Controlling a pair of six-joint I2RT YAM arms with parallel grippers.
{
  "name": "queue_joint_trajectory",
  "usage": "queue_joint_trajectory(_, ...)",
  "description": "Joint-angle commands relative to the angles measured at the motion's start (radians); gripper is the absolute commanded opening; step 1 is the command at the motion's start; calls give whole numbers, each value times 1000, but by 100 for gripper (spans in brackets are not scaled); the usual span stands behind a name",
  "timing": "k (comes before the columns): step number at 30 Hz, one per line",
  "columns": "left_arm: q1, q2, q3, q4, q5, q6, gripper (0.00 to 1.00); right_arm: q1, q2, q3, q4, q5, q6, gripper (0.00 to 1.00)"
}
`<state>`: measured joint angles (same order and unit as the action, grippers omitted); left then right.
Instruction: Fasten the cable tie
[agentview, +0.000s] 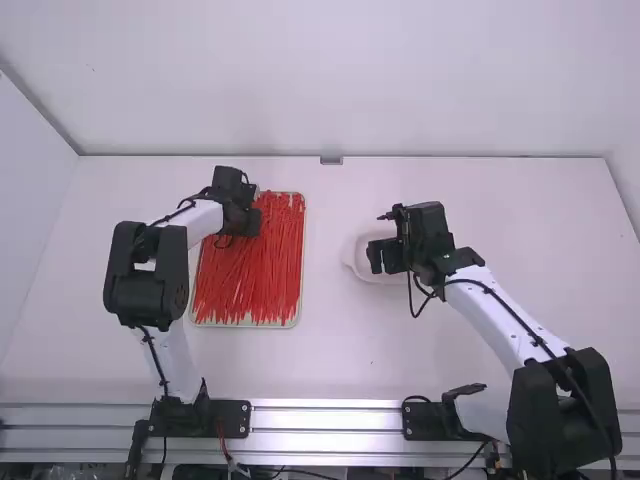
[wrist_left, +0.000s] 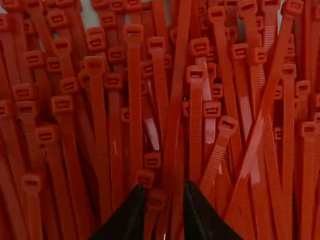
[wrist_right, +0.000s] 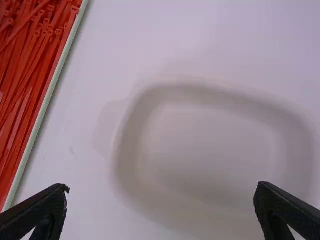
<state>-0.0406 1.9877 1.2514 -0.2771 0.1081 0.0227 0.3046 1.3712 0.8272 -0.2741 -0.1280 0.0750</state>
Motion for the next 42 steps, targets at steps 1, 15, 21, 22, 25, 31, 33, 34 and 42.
queue_joint_trajectory(1,-8,-4,17,-7,5,11,19,-3,3,35,-2,-3,-5,100)
queue_joint_trajectory(15,1,-4,11,-9,4,22,15,-3,3,35,-7,-6,-5,100)
queue_joint_trajectory(21,1,-4,5,-3,4,23,14,-3,3,35,-11,-6,-5,100)
queue_joint_trajectory(22,1,-4,4,-2,3,22,14,-2,3,35,-11,-6,-4,100)
queue_joint_trajectory(25,1,-4,4,-4,3,23,14,-3,3,35,-11,-6,-4,100)
queue_joint_trajectory(31,1,-4,4,-4,4,30,14,-2,3,35,-11,-6,-4,100)
queue_joint_trajectory(33,1,-4,4,-6,4,31,16,-3,3,35,-11,-6,-4,100)
queue_joint_trajectory(34,1,-4,4,-6,3,30,17,-2,3,35,-11,-6,-4,100)
queue_joint_trajectory(42,1,-4,4,-9,4,30,20,-1,3,35,-15,-6,-4,100)
